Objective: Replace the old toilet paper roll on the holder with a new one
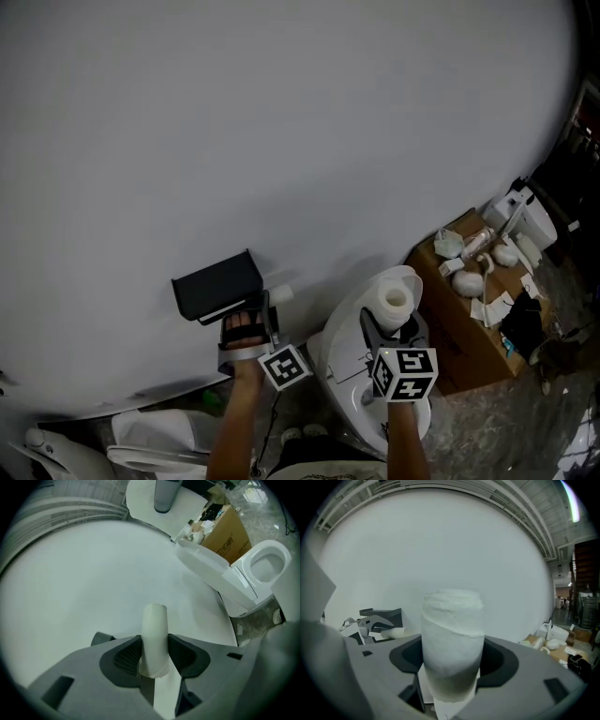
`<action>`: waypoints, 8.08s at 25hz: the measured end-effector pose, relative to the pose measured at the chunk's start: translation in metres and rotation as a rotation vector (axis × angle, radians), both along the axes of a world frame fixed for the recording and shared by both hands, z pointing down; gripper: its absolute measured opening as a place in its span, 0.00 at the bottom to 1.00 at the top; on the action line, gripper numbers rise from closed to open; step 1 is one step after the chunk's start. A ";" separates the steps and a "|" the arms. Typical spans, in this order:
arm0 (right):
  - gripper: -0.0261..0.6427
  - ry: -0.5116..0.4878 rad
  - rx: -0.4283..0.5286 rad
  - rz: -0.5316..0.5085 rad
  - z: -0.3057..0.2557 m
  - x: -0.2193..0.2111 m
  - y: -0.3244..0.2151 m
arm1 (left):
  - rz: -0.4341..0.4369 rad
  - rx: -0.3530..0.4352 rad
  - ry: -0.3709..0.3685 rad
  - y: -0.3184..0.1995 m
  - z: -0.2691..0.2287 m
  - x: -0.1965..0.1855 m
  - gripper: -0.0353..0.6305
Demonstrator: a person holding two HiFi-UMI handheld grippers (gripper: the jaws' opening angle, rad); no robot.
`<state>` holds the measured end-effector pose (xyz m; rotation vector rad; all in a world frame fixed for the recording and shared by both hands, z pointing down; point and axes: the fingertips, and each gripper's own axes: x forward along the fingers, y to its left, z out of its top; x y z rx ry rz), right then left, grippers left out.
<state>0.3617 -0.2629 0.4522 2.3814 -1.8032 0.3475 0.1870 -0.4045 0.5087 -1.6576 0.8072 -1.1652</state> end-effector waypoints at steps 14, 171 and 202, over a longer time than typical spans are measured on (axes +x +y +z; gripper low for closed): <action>0.50 0.017 0.012 0.070 -0.011 0.033 0.032 | 0.135 -0.080 0.236 0.038 -0.040 0.059 0.33; 0.08 0.170 0.236 -0.480 -0.091 -0.237 -0.058 | -0.227 -0.099 1.475 0.103 -0.172 -0.299 0.33; 0.03 0.048 0.241 -0.415 -0.087 -0.220 -0.062 | -0.215 -0.105 1.488 0.095 -0.174 -0.292 0.33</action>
